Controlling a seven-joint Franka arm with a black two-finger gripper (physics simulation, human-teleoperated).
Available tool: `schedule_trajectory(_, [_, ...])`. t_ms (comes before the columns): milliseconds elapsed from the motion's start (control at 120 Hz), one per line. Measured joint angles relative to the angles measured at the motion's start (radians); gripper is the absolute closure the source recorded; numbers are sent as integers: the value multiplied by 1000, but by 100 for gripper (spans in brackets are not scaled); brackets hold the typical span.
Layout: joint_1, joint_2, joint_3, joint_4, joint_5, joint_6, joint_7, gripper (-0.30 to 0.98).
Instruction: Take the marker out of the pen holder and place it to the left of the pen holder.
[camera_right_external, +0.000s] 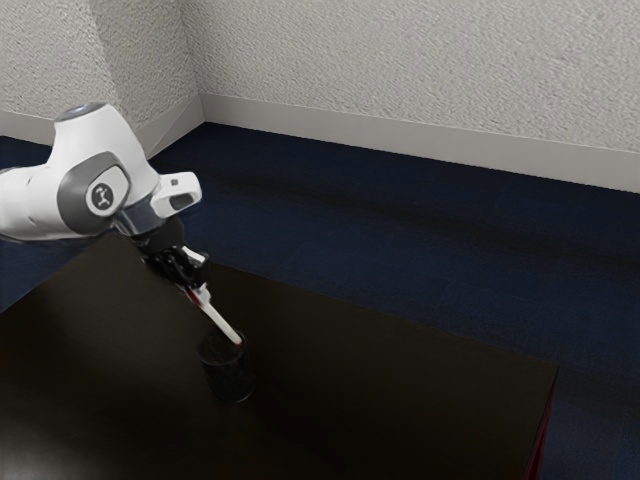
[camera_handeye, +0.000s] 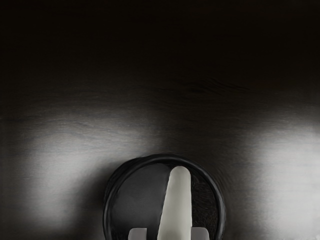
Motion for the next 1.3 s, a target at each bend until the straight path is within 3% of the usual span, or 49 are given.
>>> schedule_trajectory(100, [0,-25,11,94,49,-141,-4,76])
schedule_trajectory(208, [1,-2,37,193,154,-304,-7,77])
schedule_trajectory(350, [3,181,51,365,290,-549,-21,77])
schedule_trajectory(525, [5,422,53,553,387,-830,-54,77])
schedule_trajectory(733, [3,614,51,631,431,-1034,-102,77])
schedule_trajectory(933, [6,774,53,696,451,-1114,-136,77])
schedule_trajectory(1083, [8,814,53,716,463,-1146,-154,75])
schedule_trajectory(1300, [34,835,53,756,449,-1163,-178,30])
